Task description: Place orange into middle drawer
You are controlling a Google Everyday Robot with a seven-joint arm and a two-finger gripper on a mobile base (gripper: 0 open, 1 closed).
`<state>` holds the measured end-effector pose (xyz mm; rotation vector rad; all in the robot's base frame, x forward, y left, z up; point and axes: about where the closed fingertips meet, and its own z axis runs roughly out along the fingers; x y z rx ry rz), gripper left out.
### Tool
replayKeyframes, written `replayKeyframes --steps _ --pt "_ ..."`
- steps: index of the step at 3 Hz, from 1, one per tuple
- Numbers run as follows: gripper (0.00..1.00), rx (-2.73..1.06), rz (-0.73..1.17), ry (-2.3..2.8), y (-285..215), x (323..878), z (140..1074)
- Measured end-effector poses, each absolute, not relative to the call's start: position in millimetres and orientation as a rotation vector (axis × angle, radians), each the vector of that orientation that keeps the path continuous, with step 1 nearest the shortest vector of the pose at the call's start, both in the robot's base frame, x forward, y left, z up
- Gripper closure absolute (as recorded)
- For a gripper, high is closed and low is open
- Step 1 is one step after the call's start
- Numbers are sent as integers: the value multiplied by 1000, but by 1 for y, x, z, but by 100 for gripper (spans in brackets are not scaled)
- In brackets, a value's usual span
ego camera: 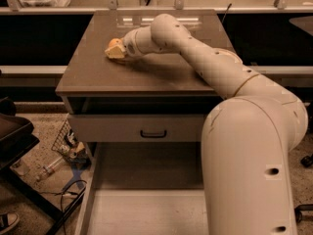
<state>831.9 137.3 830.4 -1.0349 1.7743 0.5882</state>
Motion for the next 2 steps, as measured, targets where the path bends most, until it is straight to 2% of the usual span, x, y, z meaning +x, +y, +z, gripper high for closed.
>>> replayKeyframes --steps 2 --pt "99 -1035 600 1752 144 831 838"
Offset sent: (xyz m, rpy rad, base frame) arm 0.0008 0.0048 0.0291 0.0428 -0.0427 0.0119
